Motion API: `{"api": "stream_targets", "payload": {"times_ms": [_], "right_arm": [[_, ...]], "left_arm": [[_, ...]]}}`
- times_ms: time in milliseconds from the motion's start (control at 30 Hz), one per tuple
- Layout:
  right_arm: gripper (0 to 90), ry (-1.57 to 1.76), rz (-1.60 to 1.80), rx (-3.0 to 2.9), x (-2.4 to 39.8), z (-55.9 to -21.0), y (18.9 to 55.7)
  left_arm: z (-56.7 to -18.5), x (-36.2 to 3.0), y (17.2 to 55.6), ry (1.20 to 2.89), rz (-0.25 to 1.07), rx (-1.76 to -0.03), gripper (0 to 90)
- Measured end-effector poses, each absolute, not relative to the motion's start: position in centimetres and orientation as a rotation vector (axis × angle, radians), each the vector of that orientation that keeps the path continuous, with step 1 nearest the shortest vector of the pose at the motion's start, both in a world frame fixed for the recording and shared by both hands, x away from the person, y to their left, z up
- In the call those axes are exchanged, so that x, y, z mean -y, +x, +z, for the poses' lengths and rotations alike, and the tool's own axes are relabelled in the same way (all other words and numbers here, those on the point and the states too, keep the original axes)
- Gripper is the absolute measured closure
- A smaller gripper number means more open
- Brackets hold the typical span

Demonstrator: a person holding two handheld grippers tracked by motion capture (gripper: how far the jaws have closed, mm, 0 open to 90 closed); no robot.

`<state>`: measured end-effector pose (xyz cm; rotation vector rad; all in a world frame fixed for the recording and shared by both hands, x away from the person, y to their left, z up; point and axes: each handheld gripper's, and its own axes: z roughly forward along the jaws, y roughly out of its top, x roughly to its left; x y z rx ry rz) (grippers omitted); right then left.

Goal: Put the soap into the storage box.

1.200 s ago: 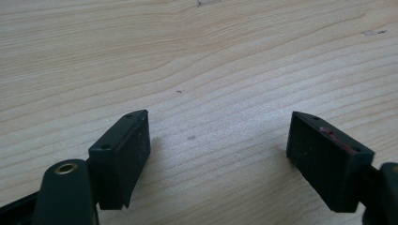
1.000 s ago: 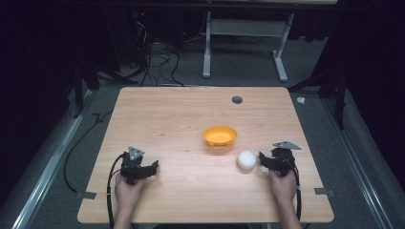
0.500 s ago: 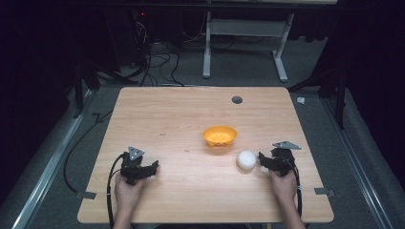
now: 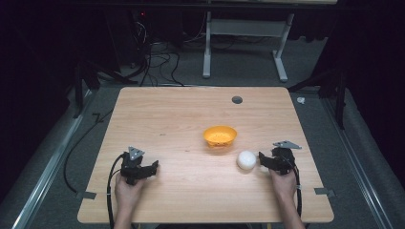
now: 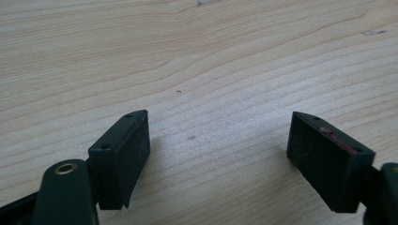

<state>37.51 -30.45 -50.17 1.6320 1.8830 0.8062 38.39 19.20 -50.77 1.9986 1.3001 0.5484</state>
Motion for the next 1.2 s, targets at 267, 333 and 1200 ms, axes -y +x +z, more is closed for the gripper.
{"api": "stream_targets", "payload": {"times_ms": [267,333,1200], "right_arm": [[27.5,1.612,0.846,-1.879,30.4,-49.5,37.2],[27.4,1.597,0.865,-1.878,30.4,-49.2,37.0],[23.1,1.427,1.065,-1.975,27.4,-46.2,34.5]], "left_arm": [[-50.8,-19.2,38.4,1.999,0.548,-1.300,22.1],[-50.8,-19.2,38.4,1.999,0.548,-1.300,22.1],[-50.8,-19.2,38.4,1.998,0.548,-1.300,22.1]]}}
